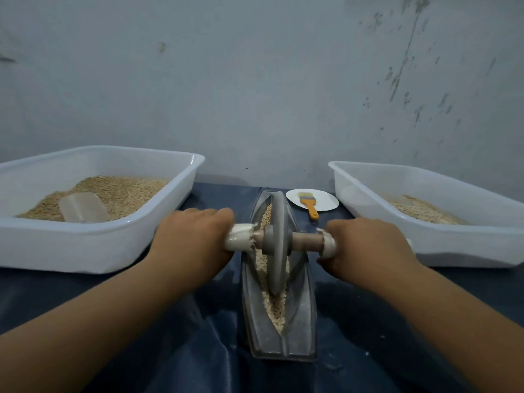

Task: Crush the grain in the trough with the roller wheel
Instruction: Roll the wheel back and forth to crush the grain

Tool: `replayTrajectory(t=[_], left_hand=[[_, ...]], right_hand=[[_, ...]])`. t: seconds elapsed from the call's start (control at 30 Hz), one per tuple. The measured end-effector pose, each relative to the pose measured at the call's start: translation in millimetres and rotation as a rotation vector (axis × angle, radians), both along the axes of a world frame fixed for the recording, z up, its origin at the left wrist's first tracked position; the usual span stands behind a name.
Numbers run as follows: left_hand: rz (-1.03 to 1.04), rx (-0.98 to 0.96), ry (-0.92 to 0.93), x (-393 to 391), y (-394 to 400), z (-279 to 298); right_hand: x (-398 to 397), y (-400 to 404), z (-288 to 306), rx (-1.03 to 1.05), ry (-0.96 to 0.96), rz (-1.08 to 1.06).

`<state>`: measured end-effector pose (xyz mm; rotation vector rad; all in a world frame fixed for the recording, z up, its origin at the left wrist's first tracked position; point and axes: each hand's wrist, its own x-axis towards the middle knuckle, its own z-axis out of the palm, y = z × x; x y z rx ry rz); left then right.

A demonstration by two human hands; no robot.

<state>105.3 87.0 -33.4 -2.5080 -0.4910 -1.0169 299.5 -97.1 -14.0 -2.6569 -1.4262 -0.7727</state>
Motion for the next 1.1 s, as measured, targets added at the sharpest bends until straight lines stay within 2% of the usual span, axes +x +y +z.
replayTrajectory(t=[0.1, 0.2, 0.3, 0.5, 0.67, 0.73, 0.83, 0.9, 1.0, 1.1], left_hand=[[0.015, 0.003, -0.007, 0, 2, -2], [0.135, -0.123, 0.063, 22, 7, 6], [0.157, -0.194, 0.099, 34, 12, 12], [0.068, -0.03, 0.009, 16, 14, -6], [0.168, -0.181, 0.114, 33, 17, 10], [0.156, -0.138, 0.118, 34, 16, 13], [0.094, 0.078, 0.08, 23, 8, 9], [0.06, 0.11, 0.06, 20, 5, 13], [0.129, -0.04, 0.168, 31, 14, 16], [0.152, -0.203, 0.163, 38, 19, 18]], right_hand=[[1, 3, -1, 0.039, -0.044, -0.029], [6, 21, 3, 0.028, 0.091, -0.058], [12, 29, 6, -0.018, 0.156, -0.063], [13, 17, -4, 0.037, -0.017, -0.016], [18, 35, 6, -0.012, 0.103, -0.035], [18, 30, 4, -0.017, 0.162, -0.037], [17, 12, -7, -0.02, 0.151, -0.021], [17, 6, -9, -0.028, 0.158, -0.019], [18, 19, -3, -0.04, 0.188, -0.037], [18, 36, 5, -0.033, 0.165, -0.051]])
